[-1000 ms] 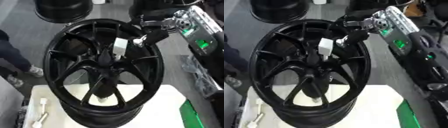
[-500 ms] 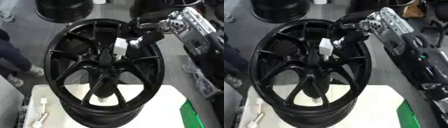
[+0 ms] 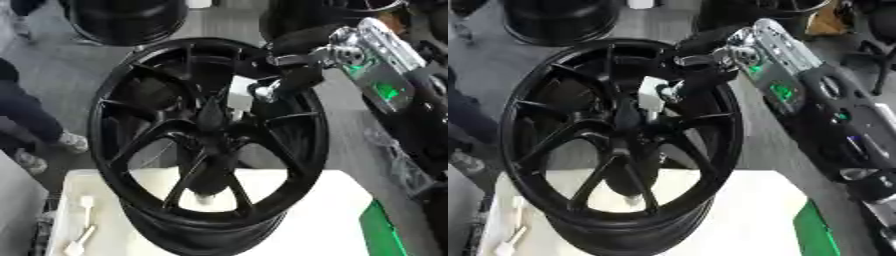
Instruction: Pull the pin out of the wheel hub.
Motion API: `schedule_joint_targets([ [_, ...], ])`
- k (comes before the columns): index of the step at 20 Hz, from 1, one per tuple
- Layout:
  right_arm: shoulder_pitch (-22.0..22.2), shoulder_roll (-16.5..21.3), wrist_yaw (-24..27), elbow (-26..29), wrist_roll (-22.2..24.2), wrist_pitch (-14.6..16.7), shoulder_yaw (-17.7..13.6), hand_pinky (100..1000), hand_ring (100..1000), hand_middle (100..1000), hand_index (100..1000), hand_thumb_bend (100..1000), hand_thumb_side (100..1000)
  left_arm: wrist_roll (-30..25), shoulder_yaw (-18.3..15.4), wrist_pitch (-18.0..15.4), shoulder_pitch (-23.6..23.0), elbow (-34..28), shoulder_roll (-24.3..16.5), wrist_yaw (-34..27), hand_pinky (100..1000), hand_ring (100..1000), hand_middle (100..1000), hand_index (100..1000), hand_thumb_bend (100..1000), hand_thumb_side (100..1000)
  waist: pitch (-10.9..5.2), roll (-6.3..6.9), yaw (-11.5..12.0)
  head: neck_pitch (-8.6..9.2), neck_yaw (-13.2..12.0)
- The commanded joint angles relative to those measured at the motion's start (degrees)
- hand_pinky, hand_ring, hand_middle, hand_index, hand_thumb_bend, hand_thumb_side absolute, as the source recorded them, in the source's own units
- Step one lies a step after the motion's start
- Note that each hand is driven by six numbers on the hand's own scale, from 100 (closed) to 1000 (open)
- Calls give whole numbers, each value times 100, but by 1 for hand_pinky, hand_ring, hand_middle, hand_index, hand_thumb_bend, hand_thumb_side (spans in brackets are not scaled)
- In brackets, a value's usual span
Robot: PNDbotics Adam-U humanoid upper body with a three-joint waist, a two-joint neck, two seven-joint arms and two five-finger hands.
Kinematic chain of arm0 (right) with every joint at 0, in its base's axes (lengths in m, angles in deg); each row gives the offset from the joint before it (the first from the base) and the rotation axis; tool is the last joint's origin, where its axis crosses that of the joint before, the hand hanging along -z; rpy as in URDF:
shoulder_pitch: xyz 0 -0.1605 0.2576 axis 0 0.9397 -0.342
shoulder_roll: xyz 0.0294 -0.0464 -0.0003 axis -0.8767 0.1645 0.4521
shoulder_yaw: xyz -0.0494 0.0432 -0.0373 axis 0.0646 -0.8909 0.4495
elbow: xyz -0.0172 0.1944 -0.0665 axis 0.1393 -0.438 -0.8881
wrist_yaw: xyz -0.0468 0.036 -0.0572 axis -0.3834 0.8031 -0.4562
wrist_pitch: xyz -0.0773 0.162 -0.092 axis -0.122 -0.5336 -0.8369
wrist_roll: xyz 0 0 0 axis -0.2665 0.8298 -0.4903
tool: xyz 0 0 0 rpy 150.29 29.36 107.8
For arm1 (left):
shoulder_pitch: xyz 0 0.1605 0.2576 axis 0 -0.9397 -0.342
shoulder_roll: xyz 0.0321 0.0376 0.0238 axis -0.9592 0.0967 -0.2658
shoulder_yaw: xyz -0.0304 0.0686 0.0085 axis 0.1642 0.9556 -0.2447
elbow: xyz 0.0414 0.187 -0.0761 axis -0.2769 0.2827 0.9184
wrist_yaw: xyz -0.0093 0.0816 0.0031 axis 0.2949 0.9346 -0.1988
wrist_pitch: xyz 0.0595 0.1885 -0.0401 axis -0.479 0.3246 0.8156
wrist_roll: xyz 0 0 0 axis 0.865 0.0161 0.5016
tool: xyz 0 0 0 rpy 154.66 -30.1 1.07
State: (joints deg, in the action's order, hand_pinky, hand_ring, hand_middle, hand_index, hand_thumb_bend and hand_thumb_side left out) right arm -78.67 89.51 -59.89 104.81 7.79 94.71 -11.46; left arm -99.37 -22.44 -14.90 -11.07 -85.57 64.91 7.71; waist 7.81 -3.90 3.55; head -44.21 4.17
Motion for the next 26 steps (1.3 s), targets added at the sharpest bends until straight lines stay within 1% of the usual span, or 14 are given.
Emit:
schedule_joint_targets([
  [1, -71, 16, -69, 50, 10, 101, 46, 543, 457, 826, 990, 100, 1000, -20, 7, -4, 43, -68, -120, 4, 499, 503, 520, 635, 796, 521, -113, 24, 9, 9, 4],
  [6, -74, 15, -38, 88, 10, 192, 83, 530, 447, 812, 988, 100, 1000, -13, 1, -5, 44, -69, -120, 6, 499, 503, 520, 635, 797, 521, -111, 19, 11, 9, -11],
  [11, -85, 43, 62, 223, 10, 230, 120, 535, 451, 825, 993, 100, 1000, -8, 1, -4, 46, -73, -124, 5, 499, 503, 519, 635, 798, 521, -112, 16, 12, 9, -12],
  [17, -76, 42, 143, 240, 10, 339, 192, 536, 453, 833, 998, 100, 1000, -4, 1, -7, 48, -79, -128, -2, 499, 503, 519, 635, 800, 521, -112, 19, 17, 9, -4],
  [21, -85, 42, 166, 262, 10, 324, 158, 538, 457, 863, 1000, 100, 1000, -5, 3, -7, 50, -79, -129, -6, 499, 503, 518, 635, 800, 521, -112, 20, 19, 9, 0],
  [24, -86, 55, 204, 284, 10, 302, 153, 534, 454, 861, 1000, 100, 1000, -3, 3, -9, 52, -81, -131, -10, 498, 503, 518, 635, 800, 521, -111, 20, 23, 9, -3],
  [26, -25, 137, 294, 355, 10, 337, 175, 532, 454, 859, 1000, 100, 1000, -1, 3, -9, 56, -82, -135, -11, 498, 503, 518, 634, 801, 521, -107, 16, 22, 9, -1],
])
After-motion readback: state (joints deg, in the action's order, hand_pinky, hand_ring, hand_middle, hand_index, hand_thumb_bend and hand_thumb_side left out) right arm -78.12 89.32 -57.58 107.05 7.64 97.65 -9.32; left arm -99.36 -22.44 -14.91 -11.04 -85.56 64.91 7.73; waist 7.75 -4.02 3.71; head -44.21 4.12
